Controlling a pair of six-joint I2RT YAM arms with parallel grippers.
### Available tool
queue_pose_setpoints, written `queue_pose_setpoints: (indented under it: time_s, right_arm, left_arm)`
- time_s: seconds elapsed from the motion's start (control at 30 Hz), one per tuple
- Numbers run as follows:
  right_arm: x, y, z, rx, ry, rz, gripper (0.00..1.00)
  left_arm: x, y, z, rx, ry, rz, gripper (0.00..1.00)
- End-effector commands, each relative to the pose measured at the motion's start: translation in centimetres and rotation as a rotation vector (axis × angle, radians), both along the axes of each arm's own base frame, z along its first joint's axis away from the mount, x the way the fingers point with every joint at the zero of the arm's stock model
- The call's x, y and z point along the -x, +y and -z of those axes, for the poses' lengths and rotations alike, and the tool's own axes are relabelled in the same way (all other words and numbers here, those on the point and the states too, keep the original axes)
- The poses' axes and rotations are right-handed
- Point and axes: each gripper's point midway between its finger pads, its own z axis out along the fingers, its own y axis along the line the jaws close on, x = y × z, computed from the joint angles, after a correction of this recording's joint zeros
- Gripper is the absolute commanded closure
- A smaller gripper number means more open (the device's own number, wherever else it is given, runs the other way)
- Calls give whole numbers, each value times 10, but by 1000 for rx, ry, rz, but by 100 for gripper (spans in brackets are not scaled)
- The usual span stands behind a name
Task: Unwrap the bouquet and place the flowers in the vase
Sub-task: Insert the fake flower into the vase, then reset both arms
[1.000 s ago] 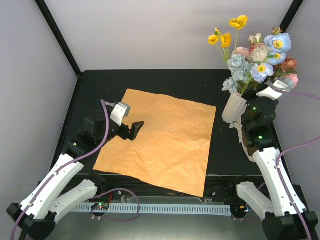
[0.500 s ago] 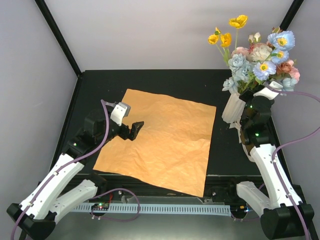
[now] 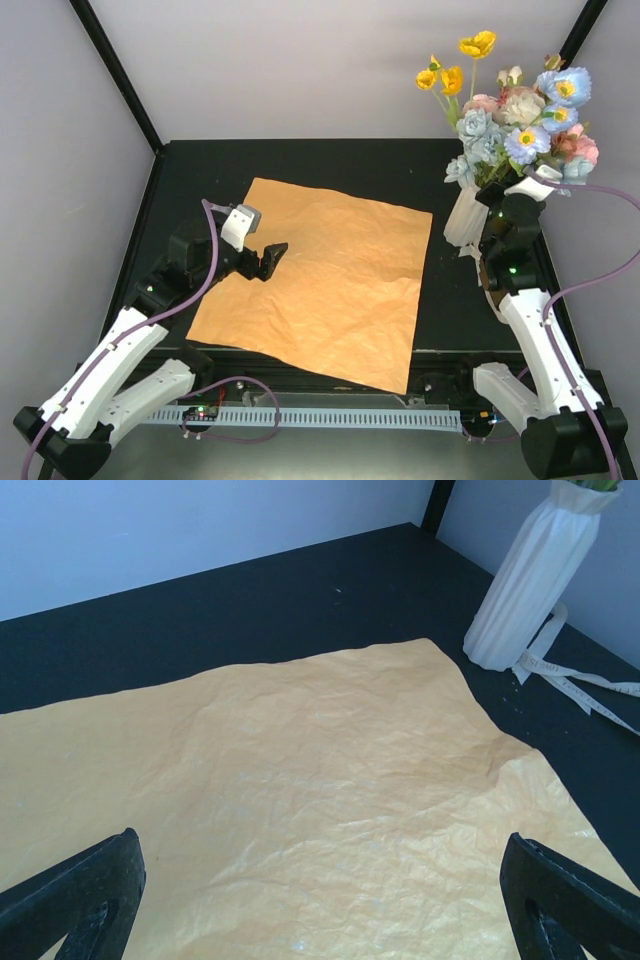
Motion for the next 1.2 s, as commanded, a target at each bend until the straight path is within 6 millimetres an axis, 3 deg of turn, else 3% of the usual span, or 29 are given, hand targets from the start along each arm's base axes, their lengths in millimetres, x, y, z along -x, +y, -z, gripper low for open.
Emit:
queue_pose_setpoints:
  time_s: [0.0, 0.33, 0.6, 0.67, 0.93, 1.17]
  right_arm:
    - [5, 1, 9, -16, 49, -22, 86]
    - [40, 21, 20, -89, 147, -168, 48]
    - [73, 59, 47, -175, 229, -409, 18]
    - [78, 73, 53, -192, 244, -489, 3]
    - [94, 140, 77, -231, 363, -889, 0]
    - [111, 165, 74, -220, 371, -1068, 0]
  left_arm:
    - [-1, 3, -5, 0, -30, -8, 1]
    - [-3, -1, -13, 41, -18, -12, 1]
    - [-3, 7, -40, 122, -32, -74, 1]
    - [-2, 9, -47, 155, -37, -94, 1]
    - [6, 9, -51, 250, 13, -106, 1]
    - [23, 9, -64, 327, -39, -56, 1]
